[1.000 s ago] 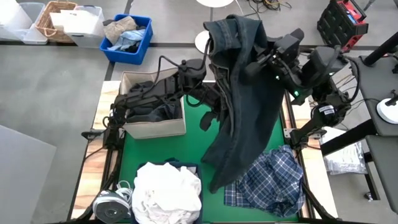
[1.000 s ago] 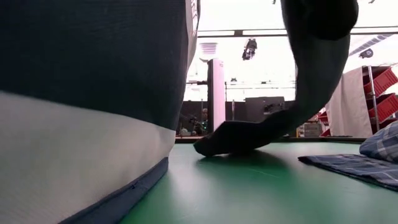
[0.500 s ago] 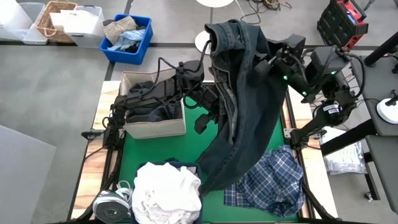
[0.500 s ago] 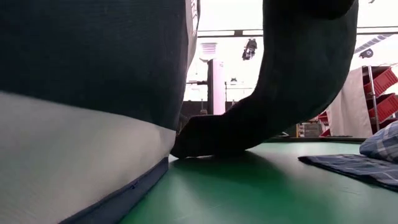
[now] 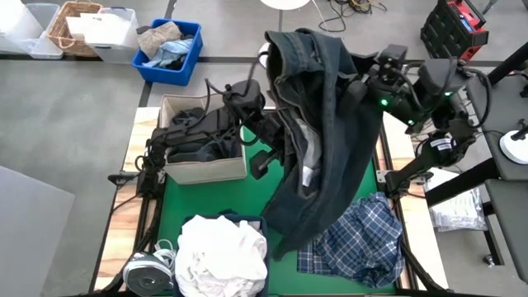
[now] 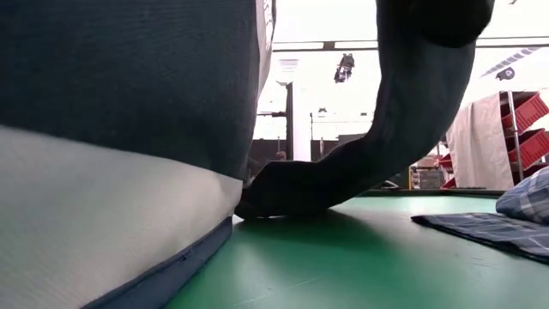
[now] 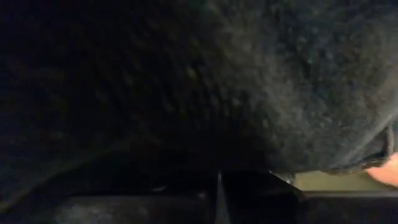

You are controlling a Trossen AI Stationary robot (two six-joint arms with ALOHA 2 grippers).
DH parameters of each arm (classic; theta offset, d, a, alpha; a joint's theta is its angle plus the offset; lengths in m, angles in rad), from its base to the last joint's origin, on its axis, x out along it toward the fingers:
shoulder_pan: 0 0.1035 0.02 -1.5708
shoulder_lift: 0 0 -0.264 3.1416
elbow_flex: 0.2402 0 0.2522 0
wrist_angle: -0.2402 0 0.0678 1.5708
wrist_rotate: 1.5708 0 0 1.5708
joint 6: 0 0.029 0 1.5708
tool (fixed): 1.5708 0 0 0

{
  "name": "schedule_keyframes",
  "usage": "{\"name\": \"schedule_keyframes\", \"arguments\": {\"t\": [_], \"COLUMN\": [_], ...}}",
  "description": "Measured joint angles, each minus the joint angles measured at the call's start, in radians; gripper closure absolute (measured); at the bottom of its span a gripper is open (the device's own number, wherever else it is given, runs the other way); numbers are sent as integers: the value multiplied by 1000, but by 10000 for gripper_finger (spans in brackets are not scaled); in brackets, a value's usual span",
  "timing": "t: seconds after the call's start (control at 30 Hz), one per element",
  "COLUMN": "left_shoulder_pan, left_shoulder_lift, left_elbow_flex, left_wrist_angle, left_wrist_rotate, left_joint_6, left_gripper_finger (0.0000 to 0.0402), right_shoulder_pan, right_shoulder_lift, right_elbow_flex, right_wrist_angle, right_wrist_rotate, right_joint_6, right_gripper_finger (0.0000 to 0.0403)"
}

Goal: Sort clothes
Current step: Put the dark long pants into the white laundry organizer

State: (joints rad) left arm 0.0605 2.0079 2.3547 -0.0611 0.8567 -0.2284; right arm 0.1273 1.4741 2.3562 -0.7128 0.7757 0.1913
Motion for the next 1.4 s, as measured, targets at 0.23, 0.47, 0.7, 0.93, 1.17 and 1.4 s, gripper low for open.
{"name": "schedule_keyframes", "arguments": {"t": [0.23,0.47,0.7,0.93,1.17,1.4], "left_shoulder_pan": [-2,10,19,65,146,223], "left_shoulder_lift": [0,-3,-4,-4,-18,-55], "left_elbow_flex": [0,0,0,2,1,1], "left_wrist_angle": [119,-85,-287,-494,-718,-777], "left_wrist_rotate": [22,-130,-136,-152,-168,-345], "left_joint_6": [-106,-41,24,26,58,88], "left_gripper_finger": [401,402,401,401,401,401], "right_shoulder_pan": [-43,-58,-38,-39,-39,-40], "right_shoulder_lift": [26,32,-26,-76,-108,-110], "right_elbow_flex": [1,-1,-3,-3,-3,-1], "right_wrist_angle": [-88,-30,124,194,241,279], "right_wrist_rotate": [-163,-302,-487,-558,-626,-505], "right_joint_6": [109,-56,-214,-230,-263,-315], "right_gripper_finger": [147,352,392,393,394,394]}}
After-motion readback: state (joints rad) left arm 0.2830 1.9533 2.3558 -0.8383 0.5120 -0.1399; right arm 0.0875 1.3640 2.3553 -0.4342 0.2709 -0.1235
